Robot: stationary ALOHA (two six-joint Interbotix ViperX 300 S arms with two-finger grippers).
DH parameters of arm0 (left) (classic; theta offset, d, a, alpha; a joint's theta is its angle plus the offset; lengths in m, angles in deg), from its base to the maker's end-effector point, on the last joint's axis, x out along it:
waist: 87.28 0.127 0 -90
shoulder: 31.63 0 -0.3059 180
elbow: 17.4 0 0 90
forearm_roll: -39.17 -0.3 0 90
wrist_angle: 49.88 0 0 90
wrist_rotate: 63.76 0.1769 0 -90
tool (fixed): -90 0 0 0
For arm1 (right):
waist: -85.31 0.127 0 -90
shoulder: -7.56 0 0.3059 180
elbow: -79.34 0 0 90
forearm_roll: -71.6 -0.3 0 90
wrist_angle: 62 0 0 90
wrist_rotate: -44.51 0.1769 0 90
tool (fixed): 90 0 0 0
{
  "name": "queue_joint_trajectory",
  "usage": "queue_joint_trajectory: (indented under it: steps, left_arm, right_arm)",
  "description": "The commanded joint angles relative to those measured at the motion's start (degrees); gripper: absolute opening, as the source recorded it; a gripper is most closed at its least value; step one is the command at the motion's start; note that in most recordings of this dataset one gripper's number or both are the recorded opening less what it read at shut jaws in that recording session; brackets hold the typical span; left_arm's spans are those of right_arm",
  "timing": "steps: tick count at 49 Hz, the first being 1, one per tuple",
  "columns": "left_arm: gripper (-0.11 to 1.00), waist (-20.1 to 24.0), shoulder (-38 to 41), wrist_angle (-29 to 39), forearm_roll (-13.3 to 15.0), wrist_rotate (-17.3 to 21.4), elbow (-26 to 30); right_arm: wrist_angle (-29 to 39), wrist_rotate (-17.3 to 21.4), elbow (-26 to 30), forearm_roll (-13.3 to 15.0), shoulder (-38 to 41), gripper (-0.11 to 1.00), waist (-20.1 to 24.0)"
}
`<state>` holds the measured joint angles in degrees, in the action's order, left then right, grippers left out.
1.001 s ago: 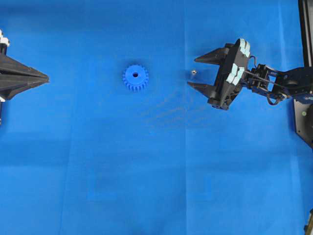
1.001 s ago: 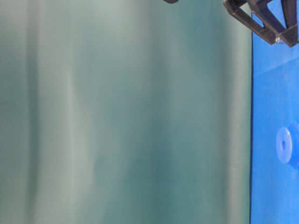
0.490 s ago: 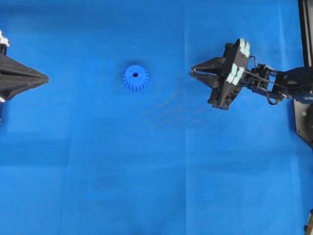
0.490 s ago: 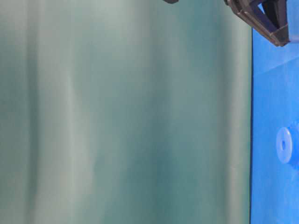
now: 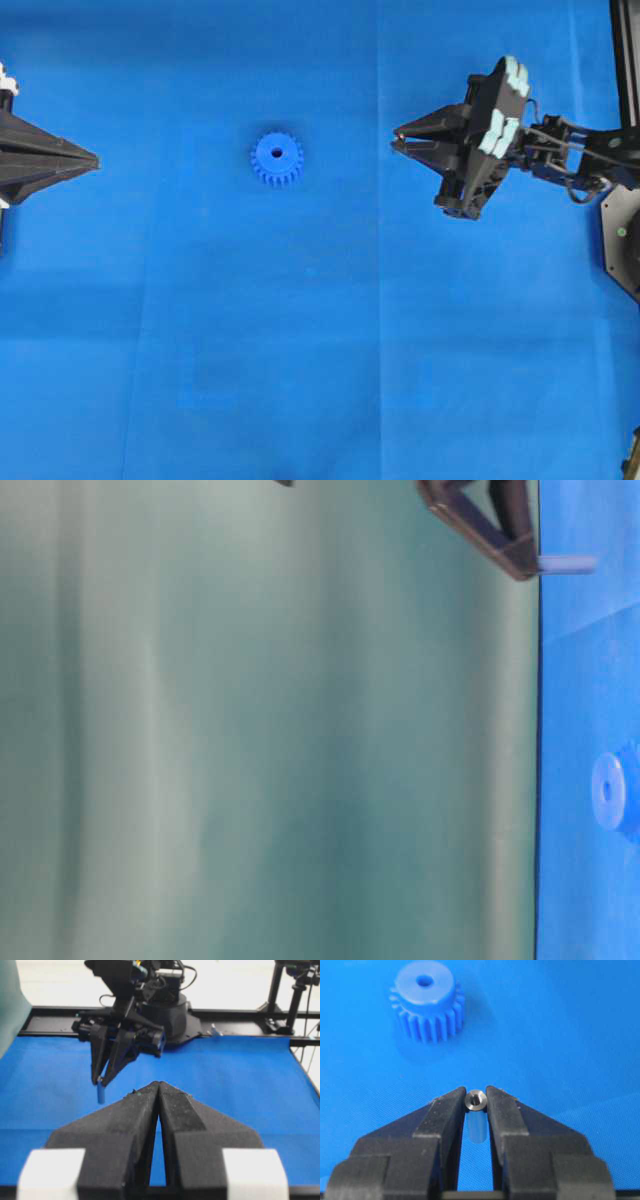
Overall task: Insert the shaft placed at a random location into the center hole of the small gear at another random location.
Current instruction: 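Close the right gripper around the upright silver shaft, then lift the shaft and carry it left above the blue gear's hole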
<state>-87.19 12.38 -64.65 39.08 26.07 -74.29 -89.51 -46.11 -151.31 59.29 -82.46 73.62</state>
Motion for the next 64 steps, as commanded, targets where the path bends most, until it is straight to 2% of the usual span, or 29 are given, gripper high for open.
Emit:
queue_joint_trajectory:
  steps: [1,26,64]
  left_arm:
    - [0.0,0.0,0.09,-0.35,0.0,-0.09,0.53]
    - [0.0,0.0,0.09,-0.26,0.0,-0.09,0.53]
    - [0.0,0.0,0.09,-0.35,0.0,-1.14,0.53]
  right_arm:
    - [1.23,-0.09,0.79,0.09,-2.55,0.03,0.09]
    - [0.97,-0.09,3.34,0.09,0.0,0.03,0.18]
    - [5.36,-0.44,24.87,0.7,16.52,0.03,1.85]
